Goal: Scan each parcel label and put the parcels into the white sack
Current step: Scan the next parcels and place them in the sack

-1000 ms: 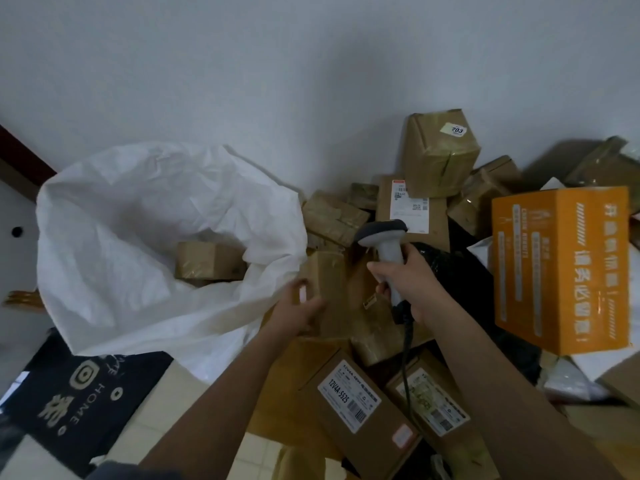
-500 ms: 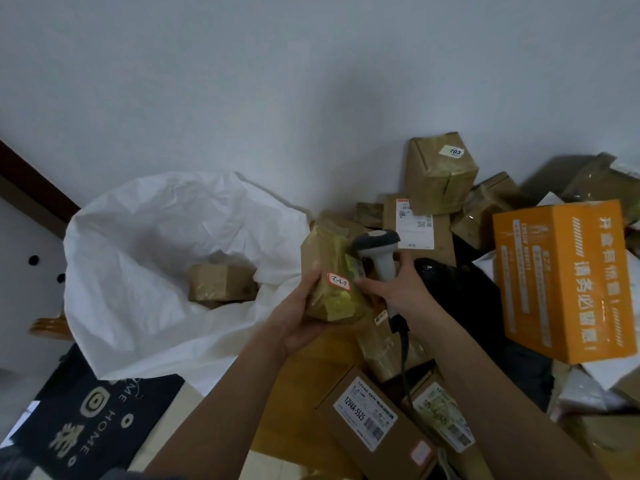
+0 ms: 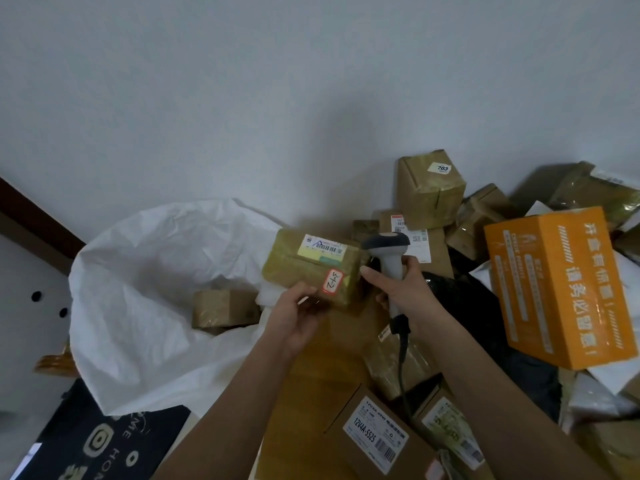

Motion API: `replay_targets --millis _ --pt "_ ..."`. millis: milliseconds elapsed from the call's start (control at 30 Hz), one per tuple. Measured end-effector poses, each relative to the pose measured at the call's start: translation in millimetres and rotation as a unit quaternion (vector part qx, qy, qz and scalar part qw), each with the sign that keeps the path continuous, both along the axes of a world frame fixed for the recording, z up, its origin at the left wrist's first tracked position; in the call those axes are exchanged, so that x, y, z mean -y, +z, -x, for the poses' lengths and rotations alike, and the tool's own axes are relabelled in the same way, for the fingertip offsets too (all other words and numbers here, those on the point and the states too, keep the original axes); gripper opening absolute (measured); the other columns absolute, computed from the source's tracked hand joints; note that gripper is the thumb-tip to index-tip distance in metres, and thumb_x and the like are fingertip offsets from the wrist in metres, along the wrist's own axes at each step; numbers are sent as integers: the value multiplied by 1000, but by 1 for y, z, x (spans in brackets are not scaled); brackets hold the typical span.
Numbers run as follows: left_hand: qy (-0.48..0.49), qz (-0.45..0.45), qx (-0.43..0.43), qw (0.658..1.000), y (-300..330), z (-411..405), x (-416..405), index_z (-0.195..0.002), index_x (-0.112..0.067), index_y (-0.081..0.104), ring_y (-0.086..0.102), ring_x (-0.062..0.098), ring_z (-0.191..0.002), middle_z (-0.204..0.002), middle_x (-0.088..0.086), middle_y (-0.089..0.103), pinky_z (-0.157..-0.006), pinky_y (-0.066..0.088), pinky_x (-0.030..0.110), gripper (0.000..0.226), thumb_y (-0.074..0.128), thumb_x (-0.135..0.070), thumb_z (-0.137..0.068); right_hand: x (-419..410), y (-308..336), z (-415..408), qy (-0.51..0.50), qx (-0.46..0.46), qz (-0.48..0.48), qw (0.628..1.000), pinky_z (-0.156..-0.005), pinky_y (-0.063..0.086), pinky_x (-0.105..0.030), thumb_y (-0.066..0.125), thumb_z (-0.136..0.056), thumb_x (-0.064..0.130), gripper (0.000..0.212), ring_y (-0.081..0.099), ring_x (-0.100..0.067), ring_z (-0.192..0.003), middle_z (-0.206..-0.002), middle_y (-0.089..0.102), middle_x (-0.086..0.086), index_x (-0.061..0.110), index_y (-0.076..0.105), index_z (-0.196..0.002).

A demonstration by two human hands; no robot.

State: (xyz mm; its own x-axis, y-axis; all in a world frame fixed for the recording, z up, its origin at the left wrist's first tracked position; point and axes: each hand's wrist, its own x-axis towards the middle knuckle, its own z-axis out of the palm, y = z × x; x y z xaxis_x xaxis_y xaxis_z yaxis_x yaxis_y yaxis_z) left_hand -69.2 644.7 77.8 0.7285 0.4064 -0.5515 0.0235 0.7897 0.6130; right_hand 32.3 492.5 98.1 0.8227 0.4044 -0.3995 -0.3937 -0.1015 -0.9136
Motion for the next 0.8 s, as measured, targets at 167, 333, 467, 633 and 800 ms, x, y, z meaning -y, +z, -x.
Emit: replay_targets --millis 167,333,467,633,800 --pt "-45 19 20 999 6 -2 17 -107 2 60 60 32 -100 -100 22 66 -104 43 49 27 50 8 -82 0 -3 0 -28 -9 -29 999 -70 57 -37 83 -74 29 75 60 -17 -74 -105 63 -7 20 37 -132" --pt "-67 6 15 998 10 3 11 -116 -3 61 63 30 -104 -105 16 69 -94 52 44 38 64 -7 -78 12 -3 -11 -27 -6 -24 999 -70 56 -41 79 -79 14 64 59 -19 -70 -94 61 -10 17 40 -129" --pt "-24 -11 9 1000 11 3 0 -131 0 50 61 34 -113 -130 20 59 -81 59 41 47 61 -1 -86 19 2 -19 -32 13 1 999 -61 53 -32 81 -78 28 67 59 -19 -68 -94 62 -13 22 40 -131" --pt "-29 16 29 999 9 2 15 -130 0 52 60 33 -115 -131 21 59 -84 59 44 42 57 4 -88 10 3 -9 -10 5 5 1000 -85 57 -41 81 -73 35 80 65 -19 -91 -109 61 -5 17 34 -135" --pt "-52 0 4 999 7 10 18 -130 -4 51 61 33 -114 -125 19 62 -80 60 43 50 63 2 -82 15 2 -13 15 7 17 1000 -85 58 -43 80 -77 24 71 67 -24 -98 -117 63 -10 18 38 -134"
